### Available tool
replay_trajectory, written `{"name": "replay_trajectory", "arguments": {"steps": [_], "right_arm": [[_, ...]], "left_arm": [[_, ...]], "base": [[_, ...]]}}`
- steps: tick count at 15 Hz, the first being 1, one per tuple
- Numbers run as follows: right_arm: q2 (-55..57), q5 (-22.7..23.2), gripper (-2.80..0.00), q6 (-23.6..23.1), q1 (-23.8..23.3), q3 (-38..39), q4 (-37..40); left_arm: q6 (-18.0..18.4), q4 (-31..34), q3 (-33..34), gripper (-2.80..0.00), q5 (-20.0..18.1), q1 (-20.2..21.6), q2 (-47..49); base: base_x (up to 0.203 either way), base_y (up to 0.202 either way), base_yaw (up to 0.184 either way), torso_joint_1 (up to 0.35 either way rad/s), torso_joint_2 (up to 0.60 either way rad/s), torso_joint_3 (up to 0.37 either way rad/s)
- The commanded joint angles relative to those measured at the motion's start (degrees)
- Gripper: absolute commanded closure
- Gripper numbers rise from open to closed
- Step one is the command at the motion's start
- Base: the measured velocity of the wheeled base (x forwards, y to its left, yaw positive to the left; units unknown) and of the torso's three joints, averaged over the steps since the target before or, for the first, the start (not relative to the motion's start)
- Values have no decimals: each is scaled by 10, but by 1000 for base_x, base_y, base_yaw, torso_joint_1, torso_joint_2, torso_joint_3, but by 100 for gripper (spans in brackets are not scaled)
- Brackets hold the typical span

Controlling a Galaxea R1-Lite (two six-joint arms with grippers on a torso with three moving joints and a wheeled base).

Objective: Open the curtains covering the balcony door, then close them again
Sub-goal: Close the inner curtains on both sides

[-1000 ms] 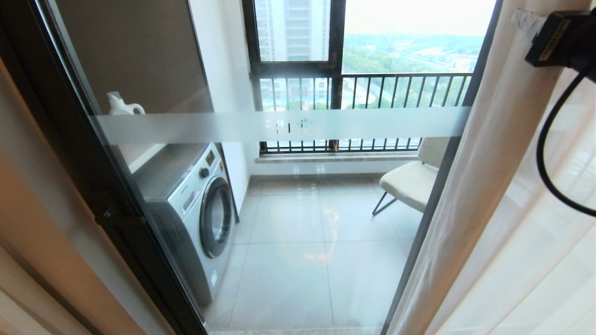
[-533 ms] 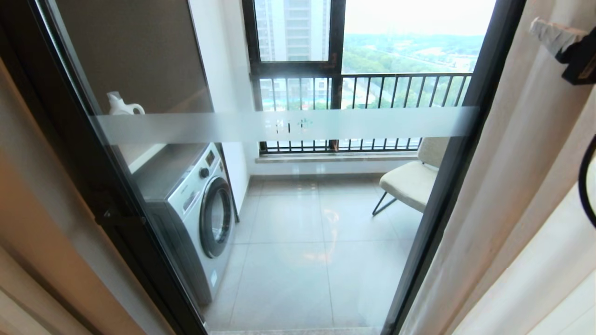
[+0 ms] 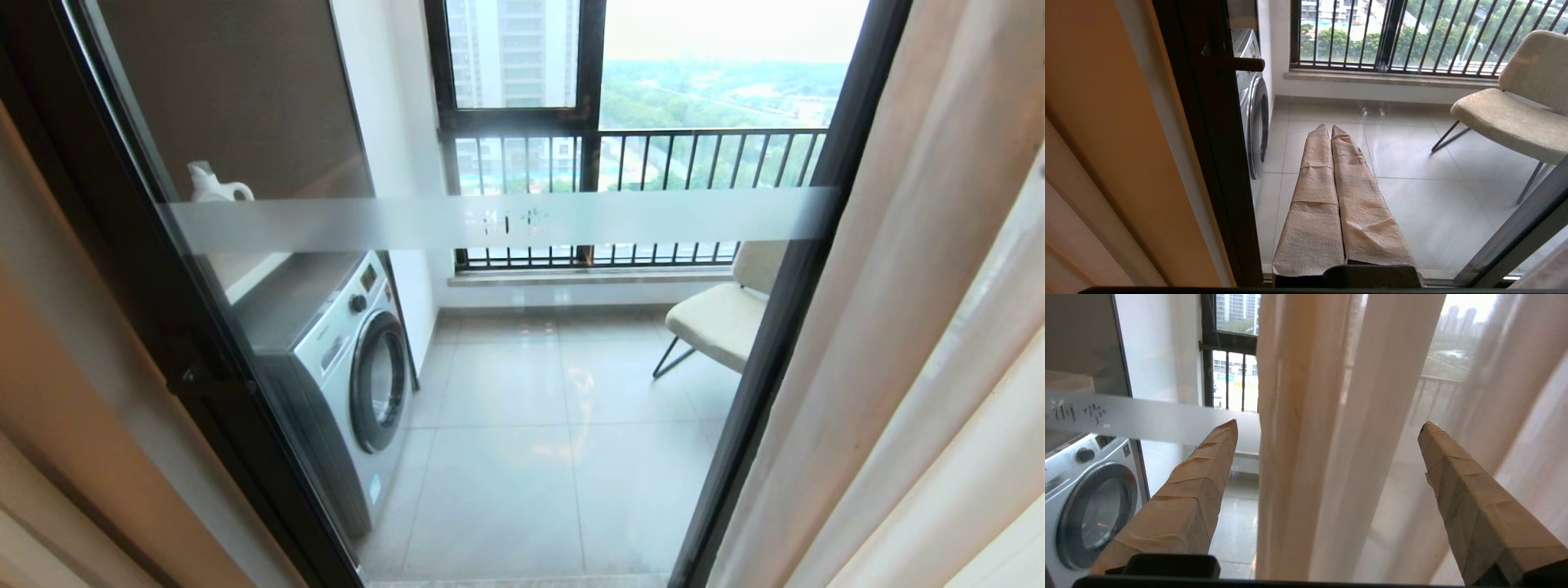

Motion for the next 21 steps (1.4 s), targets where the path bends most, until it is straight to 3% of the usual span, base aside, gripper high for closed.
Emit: {"name": "replay_trajectory", "arguments": {"steps": [1,3,4,5,15,17,20,21], "right_arm": [[-107,-2,-280,-1,0,39,37],[-155,-2,-280,-1,0,61,79],[-176,-3,-26,-1,-1,71,96],[-194,-3,0,-1,-1,80,112],[-237,-2,0,1,-6,159,131],[-262,1,0,24,-38,184,145],[-289,-2,0,101,-97,191,240],[-308,-2,0,105,-98,200,246]], "left_arm": [[-1,-1,0,0,0,0,0],[-1,0,0,0,0,0,0],[-1,-1,0,0,0,0,0],[-1,0,0,0,0,0,0],[-1,0,0,0,0,0,0],[-1,-1,0,0,0,0,0],[-1,-1,0,0,0,0,0],[-1,-1,0,0,0,0,0]], "base": [[0,0,0,0,0,0],[0,0,0,0,0,0],[0,0,0,0,0,0],[0,0,0,0,0,0],[0,0,0,0,0,0],[0,0,0,0,0,0],[0,0,0,0,0,0],[0,0,0,0,0,0]]}}
